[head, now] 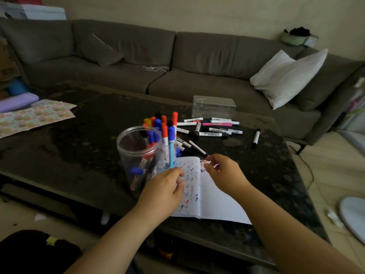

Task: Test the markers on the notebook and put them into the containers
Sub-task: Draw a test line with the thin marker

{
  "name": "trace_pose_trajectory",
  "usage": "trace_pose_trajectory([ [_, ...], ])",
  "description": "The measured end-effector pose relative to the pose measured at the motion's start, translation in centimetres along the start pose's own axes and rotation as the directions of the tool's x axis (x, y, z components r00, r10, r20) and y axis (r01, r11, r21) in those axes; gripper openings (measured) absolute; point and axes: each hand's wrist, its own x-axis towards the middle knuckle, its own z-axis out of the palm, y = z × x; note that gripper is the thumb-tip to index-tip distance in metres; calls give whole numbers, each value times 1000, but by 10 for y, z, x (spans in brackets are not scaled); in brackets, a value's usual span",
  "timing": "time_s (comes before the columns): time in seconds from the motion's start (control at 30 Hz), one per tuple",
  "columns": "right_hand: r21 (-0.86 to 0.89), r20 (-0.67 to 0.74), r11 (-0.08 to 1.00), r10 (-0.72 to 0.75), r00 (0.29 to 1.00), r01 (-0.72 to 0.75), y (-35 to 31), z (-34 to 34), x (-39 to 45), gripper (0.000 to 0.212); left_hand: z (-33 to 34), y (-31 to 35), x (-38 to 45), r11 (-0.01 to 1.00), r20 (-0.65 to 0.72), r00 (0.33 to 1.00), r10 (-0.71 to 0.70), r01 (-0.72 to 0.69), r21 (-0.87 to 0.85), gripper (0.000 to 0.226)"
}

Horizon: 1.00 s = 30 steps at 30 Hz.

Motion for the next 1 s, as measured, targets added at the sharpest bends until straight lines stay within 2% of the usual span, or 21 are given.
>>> trace_pose_trajectory([
  [0.1,-41,-12,998,55,998,-55,31,-2,11,30,19,7,17,1000,56,998,-8,8,-1,25],
  [0.33,-178,-18,973,144,989,-145,66,15,66,41,54,5,54,1000,73,997,-10,11,-9,23],
  [0.43,-281,-28,952,116,993,-119,69,28,93,44,65,1,67,999,90,996,-23,26,-36,24],
  [0.53,-358,-41,931,67,997,-77,68,41,114,37,71,-1,78,998,90,995,-35,40,-53,24],
  [0.7,-393,-109,917,33,994,-73,63,51,126,28,75,-3,81,993,97,993,-67,76,-88,25],
  [0.8,-285,-195,956,7,981,-63,61,42,118,22,74,-5,79,989,96,993,-67,79,-122,24],
  [0.9,68,-284,998,29,958,-10,55,21,100,10,71,-1,77,972,98,990,-102,120,-204,17],
  [1.0,360,-319,932,75,945,47,48,-2,76,9,64,4,72,931,108,982,-155,182,-315,11],
])
